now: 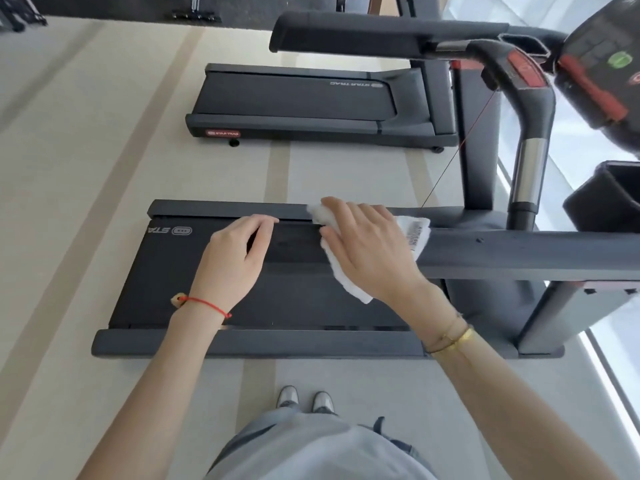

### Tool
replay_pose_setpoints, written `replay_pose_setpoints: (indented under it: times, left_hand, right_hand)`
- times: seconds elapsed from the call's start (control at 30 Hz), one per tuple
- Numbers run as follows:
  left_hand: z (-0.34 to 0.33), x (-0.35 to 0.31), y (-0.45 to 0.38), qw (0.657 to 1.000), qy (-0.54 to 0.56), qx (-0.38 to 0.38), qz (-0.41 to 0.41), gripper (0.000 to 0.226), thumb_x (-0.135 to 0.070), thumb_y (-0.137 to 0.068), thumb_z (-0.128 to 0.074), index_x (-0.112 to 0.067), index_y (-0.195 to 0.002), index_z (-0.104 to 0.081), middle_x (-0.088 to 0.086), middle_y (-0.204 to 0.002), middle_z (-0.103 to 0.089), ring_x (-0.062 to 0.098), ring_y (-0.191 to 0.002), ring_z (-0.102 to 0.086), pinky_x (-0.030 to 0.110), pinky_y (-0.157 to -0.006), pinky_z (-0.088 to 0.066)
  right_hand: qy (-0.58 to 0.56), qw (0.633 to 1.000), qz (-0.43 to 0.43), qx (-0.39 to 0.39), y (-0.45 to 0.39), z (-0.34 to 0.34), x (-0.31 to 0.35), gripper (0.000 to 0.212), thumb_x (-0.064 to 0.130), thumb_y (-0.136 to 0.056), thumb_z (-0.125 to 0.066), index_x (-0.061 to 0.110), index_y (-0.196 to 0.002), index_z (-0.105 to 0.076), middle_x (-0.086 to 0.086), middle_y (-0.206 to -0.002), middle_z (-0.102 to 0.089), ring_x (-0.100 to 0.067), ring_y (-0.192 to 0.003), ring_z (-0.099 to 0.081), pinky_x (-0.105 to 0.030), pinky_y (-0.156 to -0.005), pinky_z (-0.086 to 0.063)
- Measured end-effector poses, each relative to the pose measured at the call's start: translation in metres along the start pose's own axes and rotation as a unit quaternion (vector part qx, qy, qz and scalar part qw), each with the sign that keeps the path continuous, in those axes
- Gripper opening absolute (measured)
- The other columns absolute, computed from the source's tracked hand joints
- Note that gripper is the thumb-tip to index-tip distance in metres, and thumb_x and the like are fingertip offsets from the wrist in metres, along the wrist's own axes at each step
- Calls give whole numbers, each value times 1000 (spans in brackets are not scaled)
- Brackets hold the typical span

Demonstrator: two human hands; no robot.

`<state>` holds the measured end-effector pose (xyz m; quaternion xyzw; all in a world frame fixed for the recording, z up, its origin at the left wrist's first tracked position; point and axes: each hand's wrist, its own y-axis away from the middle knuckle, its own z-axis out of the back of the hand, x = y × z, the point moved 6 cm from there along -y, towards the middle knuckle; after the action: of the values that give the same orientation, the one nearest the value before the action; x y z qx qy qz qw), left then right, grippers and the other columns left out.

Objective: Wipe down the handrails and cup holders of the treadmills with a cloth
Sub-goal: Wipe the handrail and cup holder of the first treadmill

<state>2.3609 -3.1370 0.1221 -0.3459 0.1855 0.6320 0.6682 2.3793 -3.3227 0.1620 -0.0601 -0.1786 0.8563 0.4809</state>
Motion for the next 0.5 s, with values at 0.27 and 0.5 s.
replay_pose_setpoints:
  times: [0.27,0.5]
  left_hand:
    - [1,3,-1,1000,18,17,-3,32,-28,-105,-38,-20,-117,-67,-11,-115,-68,9,-105,-63,34,-91,-50]
    - [2,5,-2,999,32,34,-9,33,-30,-105,-38,-21,-120,-66,-13,-119,-66,8,-102,-63,27,-92,-48]
  right_hand:
    - [-117,992,-12,45,11,7,-13,35,38,-102,-35,22,-129,-50,6,-104,-65,-20,-95,-58,-35,-88,-41]
    - [-17,996,-76,53,-8,-3,-12,37,37,-103,-23,15,-119,-49,-1,-84,-67,-28,-79,-62,-39,-77,-43]
